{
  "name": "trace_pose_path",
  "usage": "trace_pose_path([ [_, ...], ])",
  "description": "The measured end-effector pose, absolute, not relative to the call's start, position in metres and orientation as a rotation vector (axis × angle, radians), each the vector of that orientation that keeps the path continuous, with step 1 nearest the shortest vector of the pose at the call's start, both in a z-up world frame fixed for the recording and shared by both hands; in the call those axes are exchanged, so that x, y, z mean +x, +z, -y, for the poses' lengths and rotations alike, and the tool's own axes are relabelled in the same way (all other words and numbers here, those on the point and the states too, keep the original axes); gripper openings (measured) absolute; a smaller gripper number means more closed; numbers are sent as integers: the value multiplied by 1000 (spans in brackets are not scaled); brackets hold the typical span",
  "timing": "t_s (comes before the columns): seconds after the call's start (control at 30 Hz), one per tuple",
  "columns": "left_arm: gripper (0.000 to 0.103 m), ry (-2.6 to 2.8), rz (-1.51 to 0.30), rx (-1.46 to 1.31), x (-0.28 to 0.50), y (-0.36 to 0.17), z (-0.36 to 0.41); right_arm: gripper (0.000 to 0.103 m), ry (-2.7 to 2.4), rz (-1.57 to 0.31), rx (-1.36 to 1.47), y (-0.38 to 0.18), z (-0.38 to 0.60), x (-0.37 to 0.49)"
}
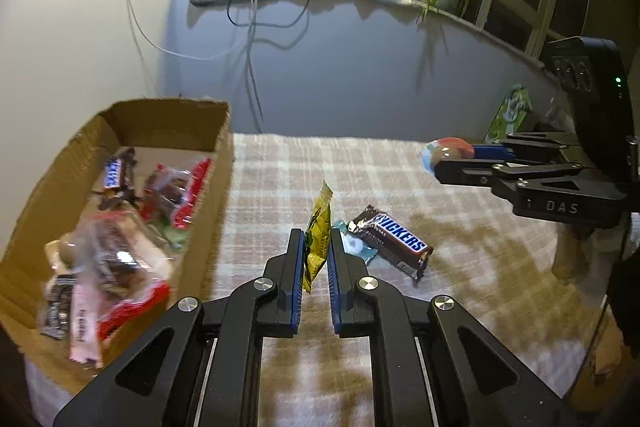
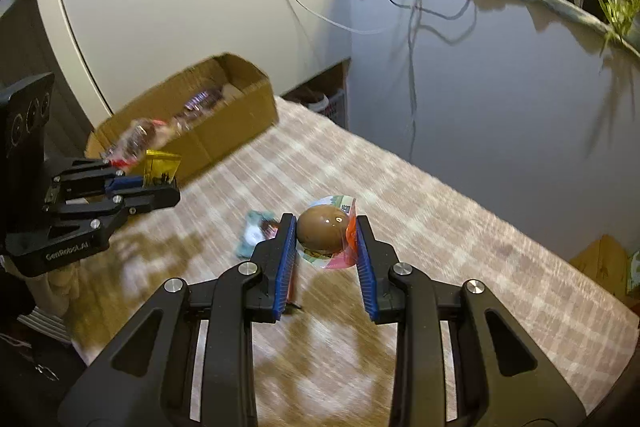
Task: Organize snacks
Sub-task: 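Carry the yellow packet and chocolate egg toward the box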
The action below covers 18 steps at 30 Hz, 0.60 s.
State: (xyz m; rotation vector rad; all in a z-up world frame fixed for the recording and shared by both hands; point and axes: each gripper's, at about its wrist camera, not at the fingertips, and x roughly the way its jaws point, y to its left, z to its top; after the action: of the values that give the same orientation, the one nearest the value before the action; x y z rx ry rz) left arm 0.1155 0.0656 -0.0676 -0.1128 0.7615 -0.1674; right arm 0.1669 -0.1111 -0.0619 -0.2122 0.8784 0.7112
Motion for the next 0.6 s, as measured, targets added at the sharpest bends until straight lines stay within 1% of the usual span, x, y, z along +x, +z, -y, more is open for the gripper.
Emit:
trace_pose_path([
  [0.3, 10, -76, -698, -127, 98, -46, -116, 30, 776, -819, -219, -31, 55, 169],
  [0.6, 10, 27, -679, -174, 92, -41, -173, 30, 833, -819, -219, -26, -8, 183],
])
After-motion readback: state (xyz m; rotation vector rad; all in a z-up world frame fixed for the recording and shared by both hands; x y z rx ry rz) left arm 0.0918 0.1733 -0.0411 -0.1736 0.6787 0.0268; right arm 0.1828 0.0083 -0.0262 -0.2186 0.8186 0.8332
